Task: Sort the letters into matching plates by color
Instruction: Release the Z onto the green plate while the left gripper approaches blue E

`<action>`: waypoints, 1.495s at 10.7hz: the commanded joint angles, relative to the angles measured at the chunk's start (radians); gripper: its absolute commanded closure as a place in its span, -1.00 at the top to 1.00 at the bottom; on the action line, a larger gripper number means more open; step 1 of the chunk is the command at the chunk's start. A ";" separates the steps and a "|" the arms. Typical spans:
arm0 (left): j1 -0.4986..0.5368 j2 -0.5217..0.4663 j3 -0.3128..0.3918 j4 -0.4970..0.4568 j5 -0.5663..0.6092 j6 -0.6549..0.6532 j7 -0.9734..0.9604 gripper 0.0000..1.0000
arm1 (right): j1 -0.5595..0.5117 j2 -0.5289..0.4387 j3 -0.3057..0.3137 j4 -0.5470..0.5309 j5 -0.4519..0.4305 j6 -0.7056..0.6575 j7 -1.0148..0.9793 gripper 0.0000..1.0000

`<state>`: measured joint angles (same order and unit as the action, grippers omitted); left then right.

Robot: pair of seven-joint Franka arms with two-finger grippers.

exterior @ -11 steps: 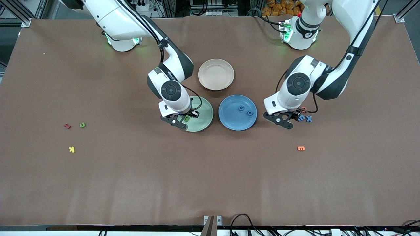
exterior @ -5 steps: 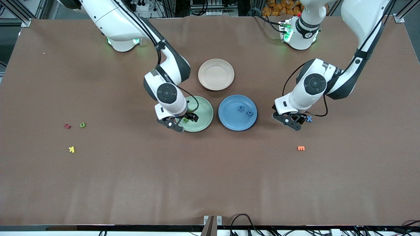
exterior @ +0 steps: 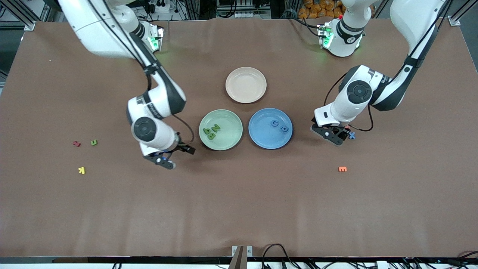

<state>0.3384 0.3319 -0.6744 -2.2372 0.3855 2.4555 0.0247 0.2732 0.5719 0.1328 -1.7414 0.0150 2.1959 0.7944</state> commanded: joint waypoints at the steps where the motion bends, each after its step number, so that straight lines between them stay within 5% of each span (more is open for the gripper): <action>1: 0.030 -0.031 -0.016 -0.041 0.038 0.022 0.052 1.00 | -0.100 -0.043 -0.002 -0.020 -0.012 -0.016 -0.168 1.00; 8: 0.125 0.031 -0.014 -0.039 0.078 0.078 0.236 1.00 | -0.302 -0.092 -0.056 -0.111 -0.107 0.024 -0.484 1.00; 16: 0.151 0.088 -0.014 -0.065 0.280 0.151 0.265 1.00 | -0.575 -0.144 -0.052 -0.338 -0.118 0.299 -0.707 1.00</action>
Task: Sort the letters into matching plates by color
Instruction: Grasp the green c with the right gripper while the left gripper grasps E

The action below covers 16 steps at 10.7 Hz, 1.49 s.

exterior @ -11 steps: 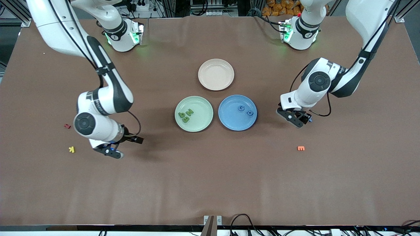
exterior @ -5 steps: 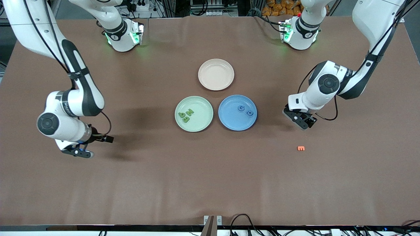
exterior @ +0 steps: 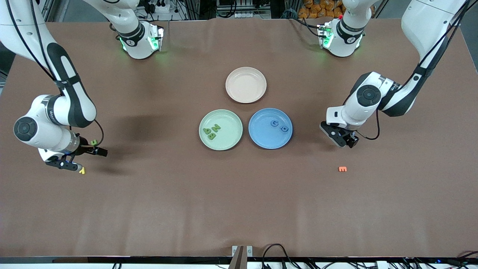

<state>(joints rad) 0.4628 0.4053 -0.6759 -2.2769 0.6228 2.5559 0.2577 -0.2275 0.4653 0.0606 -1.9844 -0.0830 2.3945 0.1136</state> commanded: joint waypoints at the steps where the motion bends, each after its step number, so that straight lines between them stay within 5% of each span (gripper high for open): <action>1: 0.028 0.015 -0.013 -0.035 0.047 0.055 0.034 1.00 | -0.099 -0.034 0.021 -0.103 -0.020 0.113 -0.040 1.00; 6: 0.080 0.052 -0.011 -0.053 0.054 0.084 0.155 0.99 | -0.145 -0.023 0.025 -0.111 -0.017 0.121 -0.037 1.00; 12: 0.080 0.056 -0.008 -0.062 0.052 0.078 0.140 0.68 | -0.167 0.007 0.028 -0.134 -0.008 0.164 -0.022 1.00; 16: 0.080 0.056 -0.002 -0.059 0.051 0.075 0.138 0.65 | -0.162 0.006 0.030 -0.161 -0.004 0.185 0.001 1.00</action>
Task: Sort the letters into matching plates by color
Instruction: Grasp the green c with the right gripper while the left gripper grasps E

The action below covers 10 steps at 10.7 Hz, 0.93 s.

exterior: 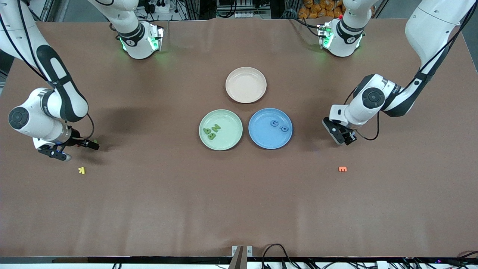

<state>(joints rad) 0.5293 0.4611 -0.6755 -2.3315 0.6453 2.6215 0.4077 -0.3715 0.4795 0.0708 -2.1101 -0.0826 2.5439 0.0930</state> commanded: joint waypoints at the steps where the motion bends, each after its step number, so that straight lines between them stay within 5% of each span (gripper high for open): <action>1: 0.014 0.001 0.001 -0.005 0.028 0.008 -0.012 0.64 | -0.018 -0.015 0.018 -0.050 -0.005 0.041 0.022 1.00; 10: 0.011 0.002 0.031 -0.005 0.030 0.006 -0.013 0.57 | -0.017 -0.047 0.020 -0.117 -0.005 0.072 0.021 1.00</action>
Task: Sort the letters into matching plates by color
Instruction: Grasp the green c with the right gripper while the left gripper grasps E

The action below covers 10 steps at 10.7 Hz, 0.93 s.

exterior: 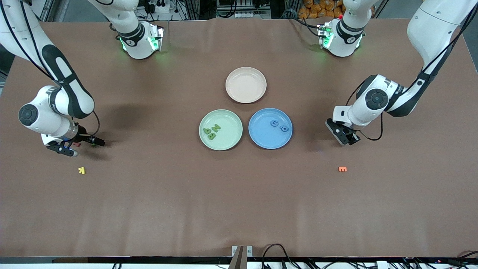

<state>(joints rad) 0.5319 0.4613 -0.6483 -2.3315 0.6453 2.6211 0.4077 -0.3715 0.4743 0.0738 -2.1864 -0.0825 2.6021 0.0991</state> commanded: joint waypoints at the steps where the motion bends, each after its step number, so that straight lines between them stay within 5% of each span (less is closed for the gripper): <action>1: 0.010 0.002 0.004 -0.005 0.028 0.007 -0.013 0.57 | -0.017 -0.043 0.015 -0.046 -0.005 0.013 0.014 1.00; 4: 0.010 0.002 0.004 -0.003 0.028 0.007 -0.010 0.42 | -0.018 -0.049 0.017 -0.046 -0.005 0.013 0.005 0.63; 6: 0.008 0.003 0.004 -0.003 0.028 0.007 -0.012 0.35 | -0.020 -0.049 0.017 -0.044 -0.006 0.015 0.002 0.14; 10: 0.010 0.008 0.004 0.000 0.030 0.005 -0.012 0.12 | -0.021 -0.048 0.017 -0.042 -0.006 0.021 0.002 -0.33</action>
<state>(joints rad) 0.5319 0.4657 -0.6410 -2.3315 0.6453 2.6211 0.4077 -0.3717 0.4498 0.0753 -2.1971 -0.0825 2.6090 0.0991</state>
